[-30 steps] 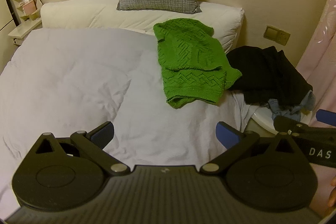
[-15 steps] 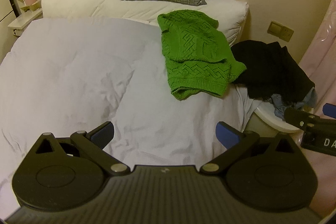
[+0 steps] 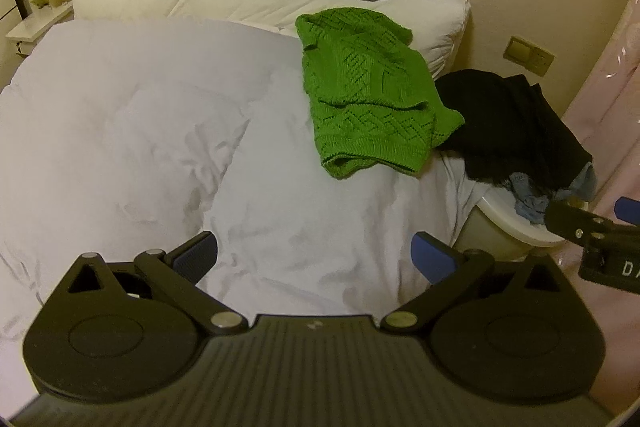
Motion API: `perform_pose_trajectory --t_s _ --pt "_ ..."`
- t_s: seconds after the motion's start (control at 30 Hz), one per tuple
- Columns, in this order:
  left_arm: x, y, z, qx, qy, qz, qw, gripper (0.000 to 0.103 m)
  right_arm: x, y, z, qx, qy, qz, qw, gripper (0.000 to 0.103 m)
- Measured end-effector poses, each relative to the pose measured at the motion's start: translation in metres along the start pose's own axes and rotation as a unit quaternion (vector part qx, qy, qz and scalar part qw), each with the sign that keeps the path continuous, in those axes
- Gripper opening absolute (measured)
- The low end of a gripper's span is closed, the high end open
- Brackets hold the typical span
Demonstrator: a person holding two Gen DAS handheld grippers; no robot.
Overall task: Fold clothes
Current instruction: 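Move both grippers toward the green knit vest on the pillow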
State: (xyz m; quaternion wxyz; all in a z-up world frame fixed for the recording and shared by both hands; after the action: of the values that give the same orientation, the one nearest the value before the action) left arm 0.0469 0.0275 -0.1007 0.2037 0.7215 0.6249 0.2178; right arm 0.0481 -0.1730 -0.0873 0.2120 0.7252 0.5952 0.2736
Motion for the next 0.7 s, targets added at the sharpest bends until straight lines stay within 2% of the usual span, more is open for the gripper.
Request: perform_pose_trajectory --t_s 0.2,0.47,0.7 --pt "-0.005 0.001 0.002 -0.001 0.015 0.020 0.9997 0.102 -0.002 -0.005 0.002 0.004 -0.006 0.001 1.000 0.103" --pt "-0.001 0.006 0.015 0.013 0.031 0.018 0.9993 0.102 0.000 -0.001 0.014 0.014 -0.005 -0.004 1.000 0.103" --pt "0.000 0.017 0.034 0.010 0.025 0.008 0.9996 0.102 -0.003 0.009 0.041 0.031 0.003 -0.005 1.000 0.103"
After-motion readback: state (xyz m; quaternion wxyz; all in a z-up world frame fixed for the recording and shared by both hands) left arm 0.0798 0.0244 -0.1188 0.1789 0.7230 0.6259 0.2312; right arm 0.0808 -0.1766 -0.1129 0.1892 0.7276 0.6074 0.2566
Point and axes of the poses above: each gripper's, at about its wrist camera, not at the fingertips, and z roughly the way its jaws point, x to its left, y to its top, the point moved 9 cm from there along z, roughly the way its jaws point, and after that the axes turned 9 degrees about z, right-handed, at the moved point
